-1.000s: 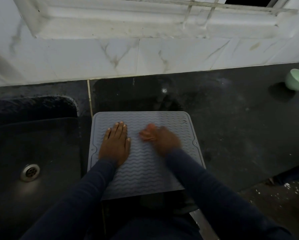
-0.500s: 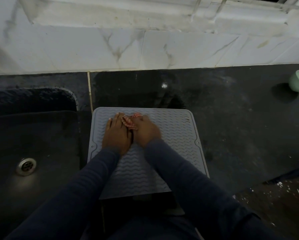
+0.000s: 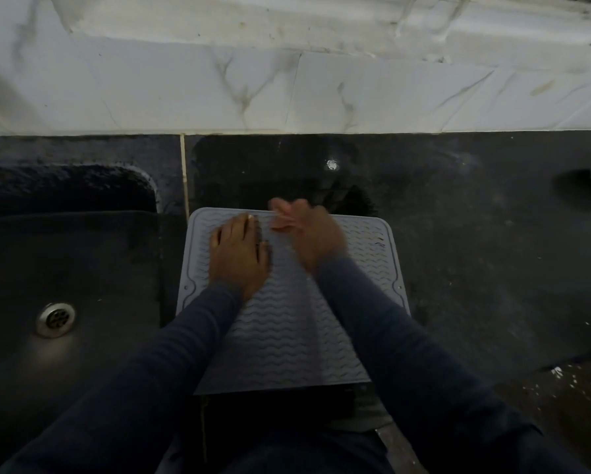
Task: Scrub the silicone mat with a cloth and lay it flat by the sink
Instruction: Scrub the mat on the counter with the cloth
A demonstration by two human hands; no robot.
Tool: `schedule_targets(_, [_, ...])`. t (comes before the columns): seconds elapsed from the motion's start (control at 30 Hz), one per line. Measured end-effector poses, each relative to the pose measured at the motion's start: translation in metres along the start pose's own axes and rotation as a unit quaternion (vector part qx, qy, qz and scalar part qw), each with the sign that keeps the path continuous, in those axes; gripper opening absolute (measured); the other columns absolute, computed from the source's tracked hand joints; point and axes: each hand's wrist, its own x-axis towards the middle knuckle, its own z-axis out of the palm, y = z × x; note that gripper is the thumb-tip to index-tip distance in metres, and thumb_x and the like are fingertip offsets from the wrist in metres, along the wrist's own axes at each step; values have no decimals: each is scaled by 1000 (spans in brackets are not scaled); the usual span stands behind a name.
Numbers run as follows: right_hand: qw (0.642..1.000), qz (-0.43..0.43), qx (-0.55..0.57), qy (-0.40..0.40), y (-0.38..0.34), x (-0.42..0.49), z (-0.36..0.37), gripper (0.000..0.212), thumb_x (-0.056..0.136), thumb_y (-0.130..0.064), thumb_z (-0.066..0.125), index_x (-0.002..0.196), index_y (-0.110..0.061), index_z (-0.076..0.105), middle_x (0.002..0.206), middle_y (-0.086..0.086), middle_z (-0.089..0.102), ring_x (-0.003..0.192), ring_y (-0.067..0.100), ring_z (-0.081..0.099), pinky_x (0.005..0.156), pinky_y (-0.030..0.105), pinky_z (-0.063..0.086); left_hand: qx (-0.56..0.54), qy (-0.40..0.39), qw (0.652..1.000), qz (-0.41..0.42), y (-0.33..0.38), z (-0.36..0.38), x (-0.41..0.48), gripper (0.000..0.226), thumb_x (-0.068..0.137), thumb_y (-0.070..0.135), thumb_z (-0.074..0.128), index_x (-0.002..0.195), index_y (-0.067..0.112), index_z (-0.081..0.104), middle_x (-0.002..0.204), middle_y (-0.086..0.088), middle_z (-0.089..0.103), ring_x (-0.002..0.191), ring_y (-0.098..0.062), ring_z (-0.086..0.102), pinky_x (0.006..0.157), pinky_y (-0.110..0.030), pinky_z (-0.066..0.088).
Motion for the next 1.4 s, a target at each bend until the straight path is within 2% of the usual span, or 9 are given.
schedule_targets(0.13, [997,-11,-33,-71,-26,19,23,36,97,-46,36,130,-34,46,118,7,53,101,30,59,79,41,45,40,-46,998,-16,-6,6,4,59,98,41,28,150,13,23,157,-9,22,145,-24,14,118,-49,6])
schedule_targets(0.3, [993,109,-23,25,84,5,-9,36,91,-62,38,113,-36,46,98,5,57,92,33,61,73,42,45,27,-26,999,-21,-7,9,2,60,99,39,26,150,9,20,158,-10,17,146,-23,11,119,-47,2])
schedule_targets(0.4, [981,177,-69,28,107,8,-31,37,92,-53,43,117,-28,55,114,10,59,104,35,60,81,41,45,28,-24,999,-21,-6,10,2,60,98,39,26,150,9,21,158,-10,18,146,-23,12,119,-47,3])
schedule_targets(0.67, [999,24,3,-36,-24,21,20,28,94,-40,47,118,-28,54,121,6,55,103,29,60,85,42,49,45,-24,999,-16,-6,9,2,62,96,41,23,149,9,25,157,-11,23,145,-25,15,119,-47,5])
schedule_targets(0.87, [994,106,-4,12,69,15,-13,38,92,-50,47,125,-32,51,123,6,60,107,31,60,87,41,47,30,-9,999,-20,-8,11,2,63,94,43,22,149,11,25,157,-10,23,145,-24,16,118,-46,5])
schedule_targets(1.0, [986,161,-12,39,88,16,-33,37,94,-51,45,111,-23,62,111,9,67,102,33,62,81,36,45,24,-9,1000,-17,-8,11,2,59,97,40,28,149,11,25,157,-10,22,145,-25,16,119,-48,7])
schedule_targets(1.13, [998,57,-4,12,25,21,-5,46,90,-64,39,104,-26,61,97,3,64,88,26,63,69,35,44,22,-9,1000,-13,-9,12,1,57,95,42,24,149,22,28,157,-10,21,145,-27,14,118,-48,4])
schedule_targets(1.23, [999,-7,-19,-44,-6,9,12,39,94,-54,40,121,-30,55,115,4,61,103,27,61,81,41,47,28,-12,1000,-8,-9,12,1,57,94,44,21,146,25,35,157,-10,22,145,-26,14,118,-48,4])
schedule_targets(1.4, [994,89,-55,-12,79,8,-21,44,87,-67,40,117,-37,53,112,1,63,103,29,62,83,39,47,15,-4,1000,-9,-11,13,0,55,95,43,24,146,26,36,157,-9,22,145,-26,15,118,-47,3])
